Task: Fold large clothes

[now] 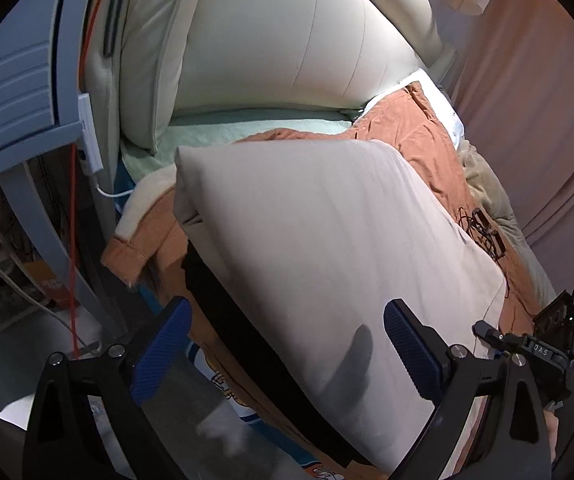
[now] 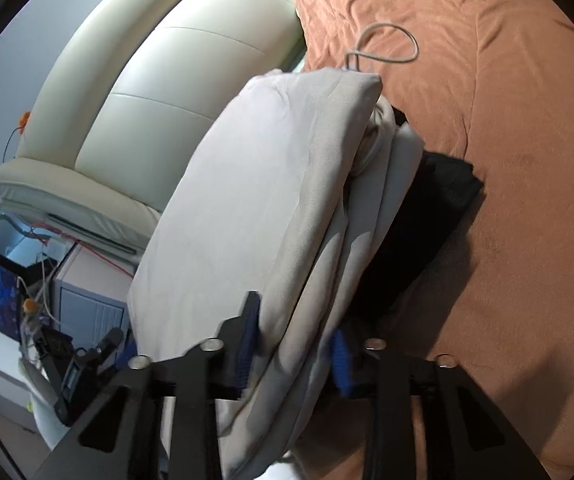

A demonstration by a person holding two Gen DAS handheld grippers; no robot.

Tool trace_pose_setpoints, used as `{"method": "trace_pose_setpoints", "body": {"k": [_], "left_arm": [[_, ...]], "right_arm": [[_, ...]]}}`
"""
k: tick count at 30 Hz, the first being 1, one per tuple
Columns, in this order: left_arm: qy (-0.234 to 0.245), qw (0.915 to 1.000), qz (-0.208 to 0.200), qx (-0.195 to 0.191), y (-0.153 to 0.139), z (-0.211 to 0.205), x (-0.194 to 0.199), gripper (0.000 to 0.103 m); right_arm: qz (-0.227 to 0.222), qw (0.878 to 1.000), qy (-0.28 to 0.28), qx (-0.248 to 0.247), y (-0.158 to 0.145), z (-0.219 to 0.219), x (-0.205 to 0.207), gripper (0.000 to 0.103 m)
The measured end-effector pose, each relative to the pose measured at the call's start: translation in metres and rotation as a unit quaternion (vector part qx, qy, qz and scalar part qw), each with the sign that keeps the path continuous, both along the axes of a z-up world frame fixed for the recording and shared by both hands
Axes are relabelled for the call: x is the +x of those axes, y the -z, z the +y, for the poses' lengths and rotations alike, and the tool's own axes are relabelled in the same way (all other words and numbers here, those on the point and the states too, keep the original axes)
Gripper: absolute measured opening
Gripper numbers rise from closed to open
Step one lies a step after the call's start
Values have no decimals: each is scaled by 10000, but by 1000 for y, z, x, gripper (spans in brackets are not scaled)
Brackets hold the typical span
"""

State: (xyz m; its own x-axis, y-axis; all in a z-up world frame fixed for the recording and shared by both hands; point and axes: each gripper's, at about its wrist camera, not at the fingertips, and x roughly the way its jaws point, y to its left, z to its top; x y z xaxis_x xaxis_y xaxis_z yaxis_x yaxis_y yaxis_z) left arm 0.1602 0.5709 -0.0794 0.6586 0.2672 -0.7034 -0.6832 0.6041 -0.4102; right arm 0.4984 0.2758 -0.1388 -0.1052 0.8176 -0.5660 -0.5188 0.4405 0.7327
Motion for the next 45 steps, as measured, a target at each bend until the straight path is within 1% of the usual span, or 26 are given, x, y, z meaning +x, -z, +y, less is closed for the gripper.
{"method": "trace_pose_setpoints", "body": {"k": [1, 2, 3, 4, 5, 8, 10, 12, 13, 15, 16, 17, 18, 20, 23, 24, 28, 29, 31, 32, 33, 35, 37, 39, 41, 45], "left_arm": [[57, 10000, 11, 32, 3, -2, 4, 94], [87, 9999, 27, 45, 6, -2, 8, 85], [91, 9999, 48, 22, 9, -3, 11, 72], [90, 9999, 26, -91, 14, -2, 12, 65], [82, 9998, -13, -174, 17, -2, 13, 55], [46, 9999, -34, -96, 19, -7, 13, 46], [120, 9999, -28, -66, 20, -13, 15, 46], [137, 9999, -4, -65, 24, -13, 17, 46], [130, 9999, 16, -71, 27, -12, 18, 46], [82, 9998, 2, -193, 34, -8, 17, 46], [72, 9997, -9, -224, 36, -7, 16, 46], [64, 9997, -8, -226, 37, -6, 15, 46], [65, 9998, 4, -202, 38, -7, 15, 46], [45, 9998, 27, -166, 36, -10, 14, 46], [60, 9998, 73, -195, 31, -16, 12, 46], [69, 9998, 97, -183, 29, -19, 11, 46], [69, 9998, 177, -5, 14, -35, 5, 46], [83, 9998, 155, 41, 10, -39, 3, 46], [94, 9998, 115, 132, 2, -47, -1, 63], [97, 9998, 69, 187, -3, -52, -4, 78], [96, 9995, -6, 287, -10, -59, -8, 83], [91, 9991, -56, 419, -20, -70, -13, 84], [119, 9987, -111, 483, -32, -81, -17, 86], [161, 9981, -164, 571, -41, -92, -19, 96], [198, 9972, -211, 695, -52, -106, -21, 102], [312, 9949, -259, 921, -69, -135, -25, 102]], "right_arm": [[-189, 9998, -49, -66, -8, 6, -2, 19], [-311, 9994, -81, -132, -12, 11, -4, 17], [-439, 9988, -122, -191, -18, 17, -5, 15], [-542, 9982, -157, -218, -22, 23, -5, 15], [-600, 9978, -174, -226, -25, 27, -4, 14], [-660, 9976, -162, -112, -35, 37, 7, 13], [-806, 9966, -96, -131, -39, 45, 17, 13], [-862, 9952, -35, -455, -32, 51, 24, 13], [-748, 9954, -9, -602, -24, 52, 25, 14], [-569, 9961, -27, -669, -9, 47, 27, 18], [-549, 9961, -71, -690, -4, 43, 25, 22], [-509, 9959, -121, -732, 2, 39, 24, 30], [-424, 9963, -159, -725, 6, 36, 22, 33], [-141, 9979, -206, -594, 14, 27, 20, 33], [-21, 9980, -365, -519, 14, 22, 7, 33], [-108, 9975, -277, -637, 13, 23, 4, 34], [-174, 9960, -448, -758, 3, 23, -14, 41], [-215, 9956, -474, -779, 0, 21, -17, 42], [-315, 9948, -524, -814, -10, 17, -22, 45], [-364, 9945, -528, -832, -14, 14, -24, 47], [-426, 9940, -527, -859, -19, 11, -26, 49], [-577, 9934, -532, -842, -33, 0, -30, 52], [-745, 9926, -511, -816, -47, -11, -32, 61], [-1030, 9904, -451, -804, -67, -29, -38, 77], [-1203, 9886, -436, -791, -80, -43, -40, 83], [-1555, 9843, -282, -782, -108, -79, -46, 103]]}}
